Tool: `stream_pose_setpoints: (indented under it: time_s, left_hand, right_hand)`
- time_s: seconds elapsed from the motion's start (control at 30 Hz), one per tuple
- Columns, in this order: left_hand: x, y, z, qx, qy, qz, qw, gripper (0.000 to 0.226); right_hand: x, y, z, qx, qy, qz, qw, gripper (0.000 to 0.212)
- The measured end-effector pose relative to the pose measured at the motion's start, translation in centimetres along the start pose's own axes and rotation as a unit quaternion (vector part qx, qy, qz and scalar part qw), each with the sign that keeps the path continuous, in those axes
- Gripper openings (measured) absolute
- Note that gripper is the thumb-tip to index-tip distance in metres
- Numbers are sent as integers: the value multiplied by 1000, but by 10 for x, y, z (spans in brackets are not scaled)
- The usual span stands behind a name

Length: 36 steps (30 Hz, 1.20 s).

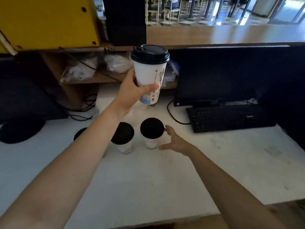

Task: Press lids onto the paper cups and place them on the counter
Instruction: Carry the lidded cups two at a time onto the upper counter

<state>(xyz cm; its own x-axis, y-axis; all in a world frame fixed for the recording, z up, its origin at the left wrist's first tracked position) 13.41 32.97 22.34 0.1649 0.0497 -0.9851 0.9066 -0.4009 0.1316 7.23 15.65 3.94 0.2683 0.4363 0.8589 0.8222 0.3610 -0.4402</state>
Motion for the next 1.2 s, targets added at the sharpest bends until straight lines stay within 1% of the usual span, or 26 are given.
stream_pose_setpoints:
  time_s: [0.1,0.2,0.27,0.37,0.53,0.67,0.73,0.83,1.0,1.2]
  left_hand:
    - [16,-11,-19,-12,1,-15,1000,70]
    - [31,-21,-37,-16,-5,-25,1000,69]
    - [39,-26,-47,-22,-8,-35,999,72]
    - [46,-32,-55,-21,-19,-48,998,77]
    - [42,-39,-69,-7,-28,-41,999,74]
    - [24,-38,-77,1,-42,-22,999,68]
    - [12,-36,-77,15,-53,-13,998,66]
    - [-6,-32,-75,35,-61,3,998,61]
    - [-35,-22,-66,45,-64,21,997,70]
    - [-61,-5,-53,48,-64,38,996,73]
  right_hand:
    - [-1,16,22,-54,53,-36,996,96]
    - [-4,30,36,-106,112,-61,986,94]
    - [-8,37,44,-139,126,-74,979,92]
    - [-9,40,51,-184,148,-74,969,87]
    - [6,20,54,-233,176,-68,954,76]
    - [43,-4,36,-278,173,-90,941,71]
    - [69,-18,24,-294,172,-111,934,64]
    - [115,-45,9,-316,180,-150,919,60]
    - [178,-82,-5,-363,174,-214,890,52]
    - [223,-109,-27,-368,157,-263,878,49]
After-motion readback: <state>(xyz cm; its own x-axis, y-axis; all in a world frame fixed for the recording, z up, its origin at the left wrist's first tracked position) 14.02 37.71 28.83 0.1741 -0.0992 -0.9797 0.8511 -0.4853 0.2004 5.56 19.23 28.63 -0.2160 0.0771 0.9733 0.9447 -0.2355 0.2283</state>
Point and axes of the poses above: each hand's wrist, its own y-axis towards the middle knuckle, its own z-axis out of the palm, x = y × z, the point moved 3 cm from there along y, towards the middle knuckle, and after that the axes turned 11 degrees about x, right-handed, at the moved point
